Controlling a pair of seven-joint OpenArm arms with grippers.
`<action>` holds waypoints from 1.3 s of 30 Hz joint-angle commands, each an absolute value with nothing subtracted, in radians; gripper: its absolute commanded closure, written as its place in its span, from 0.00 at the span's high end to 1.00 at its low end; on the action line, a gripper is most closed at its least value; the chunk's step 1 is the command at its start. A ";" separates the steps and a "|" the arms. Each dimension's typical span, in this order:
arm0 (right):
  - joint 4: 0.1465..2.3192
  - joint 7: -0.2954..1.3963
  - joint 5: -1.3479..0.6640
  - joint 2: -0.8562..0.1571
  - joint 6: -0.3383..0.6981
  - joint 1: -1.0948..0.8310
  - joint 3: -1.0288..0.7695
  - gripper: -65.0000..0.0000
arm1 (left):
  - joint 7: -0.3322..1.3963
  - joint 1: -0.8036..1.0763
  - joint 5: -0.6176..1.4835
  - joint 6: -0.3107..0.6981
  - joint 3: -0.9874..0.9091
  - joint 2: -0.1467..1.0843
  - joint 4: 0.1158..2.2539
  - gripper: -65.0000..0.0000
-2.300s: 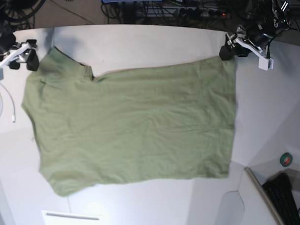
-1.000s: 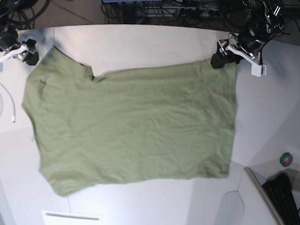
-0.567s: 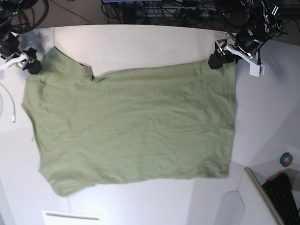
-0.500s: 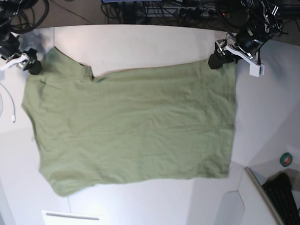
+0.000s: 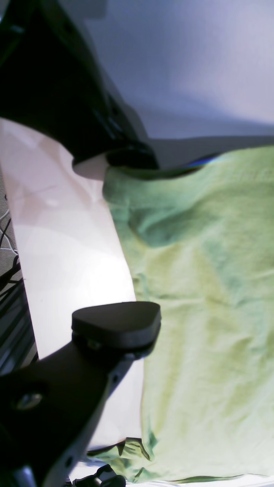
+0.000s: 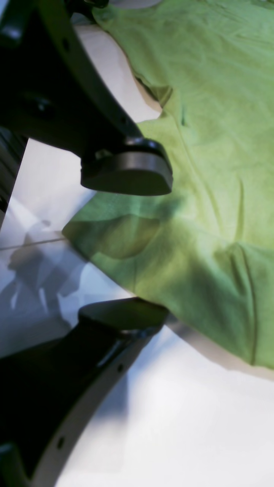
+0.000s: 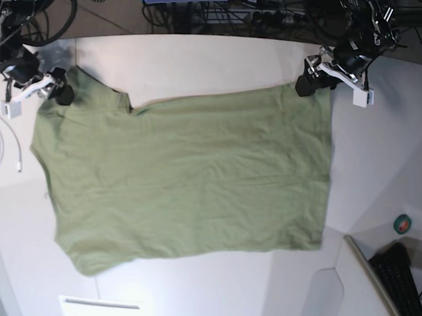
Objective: Layout the t-shirt on the table in an organized manner, then fold the t-shirt properly
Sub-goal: 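Lift the held corners with both grippers and pull the shirt toward the robot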
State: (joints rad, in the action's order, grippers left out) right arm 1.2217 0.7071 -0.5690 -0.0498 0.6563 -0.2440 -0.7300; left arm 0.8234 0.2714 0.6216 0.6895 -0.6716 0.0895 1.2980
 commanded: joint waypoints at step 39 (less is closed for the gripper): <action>1.578 1.098 -0.529 -0.076 0.545 -0.064 -0.794 0.00 | 1.030 0.116 0.619 0.518 -0.598 0.130 1.604 0.00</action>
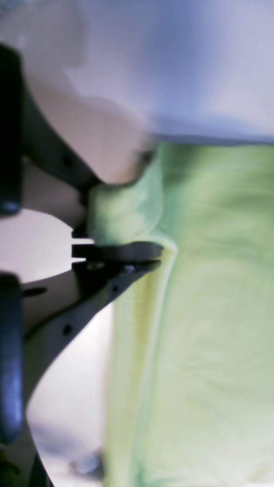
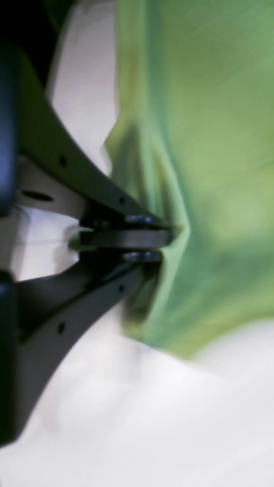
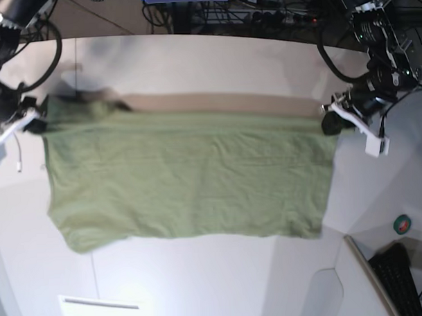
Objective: Layout the t-shirt on the table in an organized manner, then fold the t-shirt properly
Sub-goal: 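Lift the held corners with both grippers and pull the shirt toward the robot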
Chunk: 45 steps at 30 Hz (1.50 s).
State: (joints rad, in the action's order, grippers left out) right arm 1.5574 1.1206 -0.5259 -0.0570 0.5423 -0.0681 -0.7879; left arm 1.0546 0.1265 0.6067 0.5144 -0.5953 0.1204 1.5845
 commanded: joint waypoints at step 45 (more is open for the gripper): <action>1.374 0.862 -0.533 -0.223 0.415 -0.053 -0.628 0.00 | 0.987 -0.073 0.624 0.222 -0.277 0.151 1.431 0.00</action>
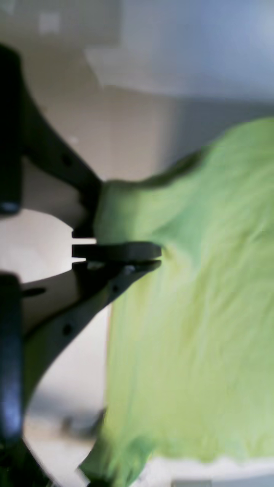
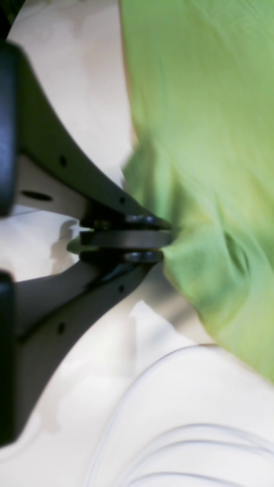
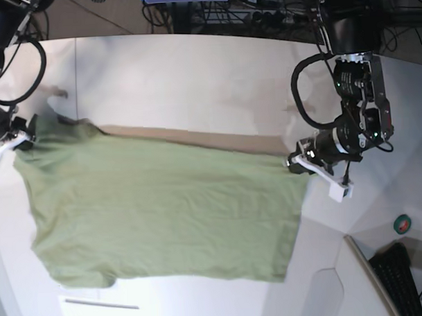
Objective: Layout the t-shirt on the table in an organized manner, then fold the t-shirt properly
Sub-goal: 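Lift the held corners with both grippers and pull the shirt toward the robot, then lower the held edge with both grippers, folding it over the shirt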
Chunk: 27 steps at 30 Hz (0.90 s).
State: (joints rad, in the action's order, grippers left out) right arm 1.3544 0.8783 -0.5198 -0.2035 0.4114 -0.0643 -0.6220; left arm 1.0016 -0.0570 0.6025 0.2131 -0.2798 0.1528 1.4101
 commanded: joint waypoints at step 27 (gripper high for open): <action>1.778 1.035 -0.615 -0.094 0.415 -0.400 -0.727 0.00 | 0.984 0.374 0.625 0.216 -0.288 0.205 1.758 0.00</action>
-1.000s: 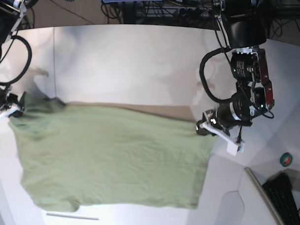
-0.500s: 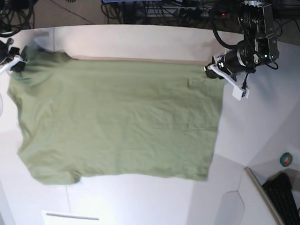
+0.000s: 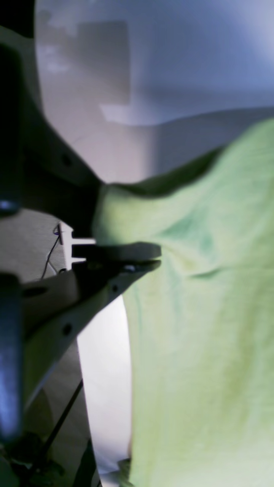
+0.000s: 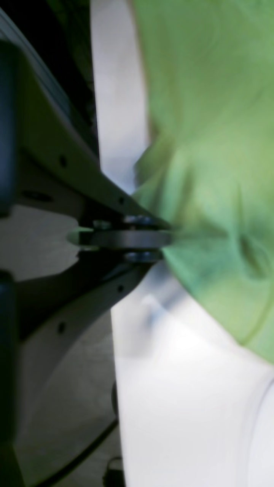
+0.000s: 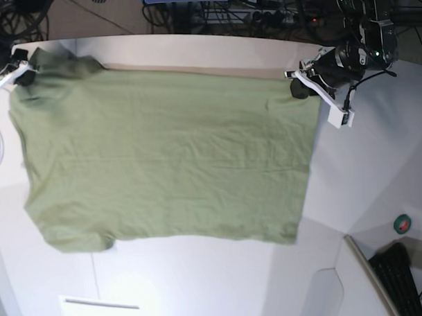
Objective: Layout the t-shirt on the table in an organized manner, then fold the t-shirt properly
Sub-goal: 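Lower the held edge with both grippers, folding it over the shirt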
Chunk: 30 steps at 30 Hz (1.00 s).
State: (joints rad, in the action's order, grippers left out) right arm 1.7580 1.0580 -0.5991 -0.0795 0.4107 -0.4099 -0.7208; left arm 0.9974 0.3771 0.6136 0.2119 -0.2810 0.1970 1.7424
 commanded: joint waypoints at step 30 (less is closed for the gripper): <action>1.247 1.006 -0.610 -0.272 0.351 0.074 -0.552 0.00 | 0.990 0.065 0.624 0.216 -0.378 0.114 1.483 0.00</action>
State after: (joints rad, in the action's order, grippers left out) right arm 1.2304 1.0191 -0.5980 -0.2497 0.3485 0.0566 -0.5495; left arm 1.0027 0.0780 0.6128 0.2092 -0.3779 0.1062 1.4685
